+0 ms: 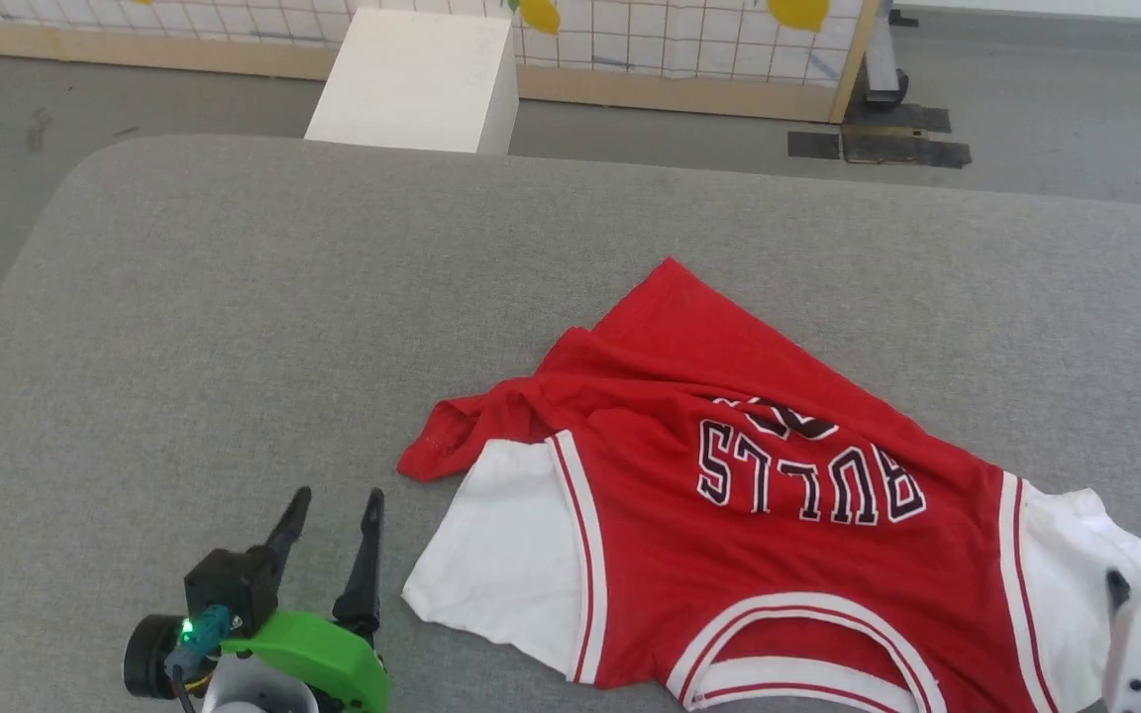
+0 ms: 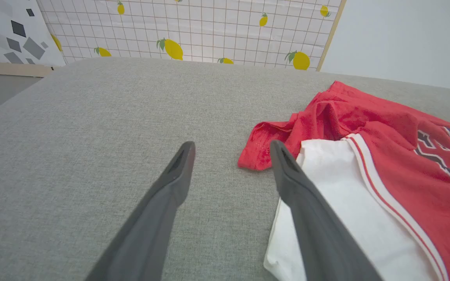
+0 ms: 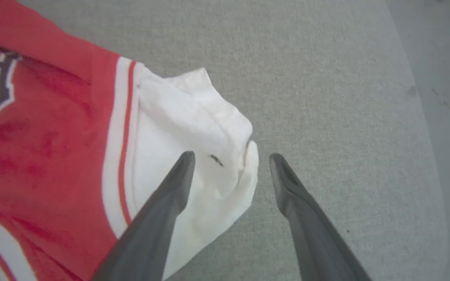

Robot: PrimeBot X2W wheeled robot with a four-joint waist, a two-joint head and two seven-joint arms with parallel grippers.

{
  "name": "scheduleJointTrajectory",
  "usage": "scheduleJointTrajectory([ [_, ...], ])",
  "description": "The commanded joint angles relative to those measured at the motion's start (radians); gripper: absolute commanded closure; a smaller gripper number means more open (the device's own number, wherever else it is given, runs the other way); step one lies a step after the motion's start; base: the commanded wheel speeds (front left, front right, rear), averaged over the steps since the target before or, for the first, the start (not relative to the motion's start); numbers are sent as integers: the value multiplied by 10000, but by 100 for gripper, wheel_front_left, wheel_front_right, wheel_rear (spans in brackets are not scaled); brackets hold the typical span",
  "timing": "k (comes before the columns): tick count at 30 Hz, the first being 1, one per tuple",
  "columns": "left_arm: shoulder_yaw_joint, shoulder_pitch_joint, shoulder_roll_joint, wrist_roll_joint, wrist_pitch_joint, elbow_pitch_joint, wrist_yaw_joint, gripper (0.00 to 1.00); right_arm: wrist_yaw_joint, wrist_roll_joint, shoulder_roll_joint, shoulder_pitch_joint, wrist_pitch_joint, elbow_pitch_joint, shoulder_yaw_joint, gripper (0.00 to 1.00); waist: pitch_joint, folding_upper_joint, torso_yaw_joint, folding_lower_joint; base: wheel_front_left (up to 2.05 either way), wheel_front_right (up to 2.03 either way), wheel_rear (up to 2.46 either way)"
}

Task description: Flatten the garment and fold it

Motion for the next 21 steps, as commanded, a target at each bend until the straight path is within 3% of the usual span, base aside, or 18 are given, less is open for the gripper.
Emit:
scheduleJointTrajectory([
  [1,-21,173,-20,-114,120,-9,-88,0,-17,52,79,-208,-386,-181,126,0,-101,0,-107,0,0,0,0],
  [5,-251,315,168,-371,1002,-266,-253,0,-17,274,120,-158,-1460,-641,501,0,-191,0,-194,0,0,0,0],
  [11,-659,632,494,-969,3367,-1192,-373,0,-17,651,133,67,-3640,-1415,777,0,-155,0,-338,0,0,0,0],
  [18,-1015,873,1111,-1228,6316,-2028,-207,0,-17,974,275,163,-5664,-1495,644,0,71,0,-606,0,0,0,0],
  [21,-1061,769,1255,-1087,6856,-2207,-4,0,-17,886,293,220,-6011,-1409,835,0,207,0,-745,0,0,0,0],
])
